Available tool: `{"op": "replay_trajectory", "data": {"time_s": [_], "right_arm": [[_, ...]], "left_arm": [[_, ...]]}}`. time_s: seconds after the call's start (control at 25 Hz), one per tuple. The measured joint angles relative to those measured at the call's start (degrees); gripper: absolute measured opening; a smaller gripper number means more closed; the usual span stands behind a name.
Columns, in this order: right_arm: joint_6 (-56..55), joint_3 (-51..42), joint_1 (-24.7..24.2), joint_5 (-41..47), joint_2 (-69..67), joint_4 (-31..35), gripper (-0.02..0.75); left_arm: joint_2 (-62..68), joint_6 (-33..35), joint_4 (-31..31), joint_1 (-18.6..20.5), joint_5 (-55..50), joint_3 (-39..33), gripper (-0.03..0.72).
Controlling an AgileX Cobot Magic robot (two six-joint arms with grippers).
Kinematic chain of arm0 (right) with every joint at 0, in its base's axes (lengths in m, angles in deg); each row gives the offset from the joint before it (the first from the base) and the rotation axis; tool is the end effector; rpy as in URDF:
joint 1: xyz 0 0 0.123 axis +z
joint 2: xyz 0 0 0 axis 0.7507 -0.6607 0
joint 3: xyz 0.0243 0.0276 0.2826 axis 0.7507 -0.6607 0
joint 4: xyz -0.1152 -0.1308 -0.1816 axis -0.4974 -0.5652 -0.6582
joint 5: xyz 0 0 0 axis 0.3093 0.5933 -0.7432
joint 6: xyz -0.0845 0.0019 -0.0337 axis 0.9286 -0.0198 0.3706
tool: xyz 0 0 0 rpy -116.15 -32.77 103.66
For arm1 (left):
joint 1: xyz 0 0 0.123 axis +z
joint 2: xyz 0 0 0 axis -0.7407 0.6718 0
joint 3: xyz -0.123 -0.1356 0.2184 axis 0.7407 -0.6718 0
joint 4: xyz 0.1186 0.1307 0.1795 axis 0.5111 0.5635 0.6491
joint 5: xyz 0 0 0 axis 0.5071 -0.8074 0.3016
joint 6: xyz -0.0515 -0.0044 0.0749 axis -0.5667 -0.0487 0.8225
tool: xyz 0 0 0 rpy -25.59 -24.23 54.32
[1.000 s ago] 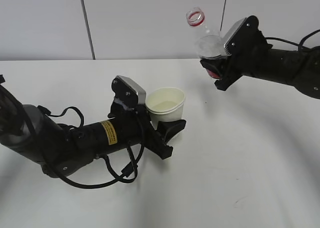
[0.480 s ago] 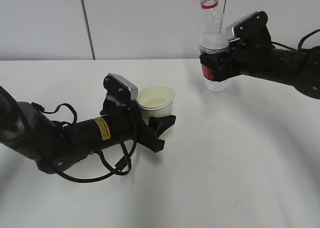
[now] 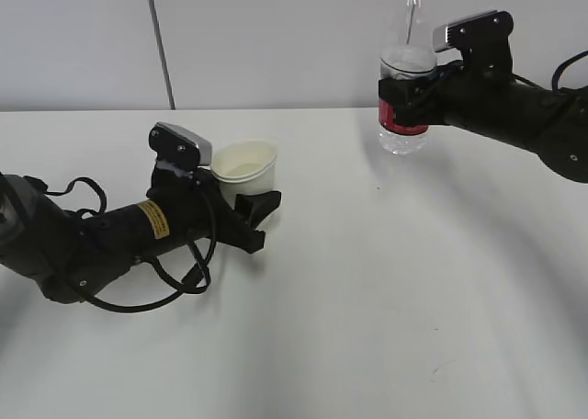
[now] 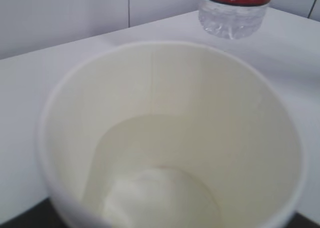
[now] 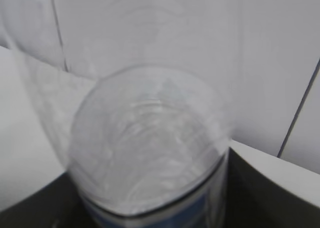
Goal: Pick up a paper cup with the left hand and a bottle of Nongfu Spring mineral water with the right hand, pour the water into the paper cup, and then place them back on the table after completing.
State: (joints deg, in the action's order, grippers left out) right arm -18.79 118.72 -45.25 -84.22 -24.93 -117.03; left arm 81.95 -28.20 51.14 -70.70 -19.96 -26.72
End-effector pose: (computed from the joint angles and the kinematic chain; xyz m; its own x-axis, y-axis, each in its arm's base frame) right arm 0.4251 0.0586 0.1832 -0.1441 -0.1693 -0.9750 -0.4427 0.8922 -0.0895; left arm 0.3410 -0.1830 0.0900 -0.2292 0.0864 -0.9695 0.7071 0.6993 -0.1049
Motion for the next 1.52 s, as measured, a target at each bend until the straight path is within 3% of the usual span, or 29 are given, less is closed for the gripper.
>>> {"op": "replay_trajectory", "data": {"time_s": [0.48,1.12,1.52], "right_arm": [[-3.0,0.0,0.0,-3.3,-3.6,1.8,0.417],[-3.5,0.0,0.0,-5.5,-5.2,1.9,0.417],[-3.5,0.0,0.0,-5.6,-5.2,1.9,0.417]], "left_arm": [[0.0,0.0,-0.4,4.7,-0.1,0.0,0.391],[0.8,4.3,-8.1,10.9,-0.1,0.0,0.39],[6.0,4.5,-9.1,11.6,3.0,1.4,0.39]]}}
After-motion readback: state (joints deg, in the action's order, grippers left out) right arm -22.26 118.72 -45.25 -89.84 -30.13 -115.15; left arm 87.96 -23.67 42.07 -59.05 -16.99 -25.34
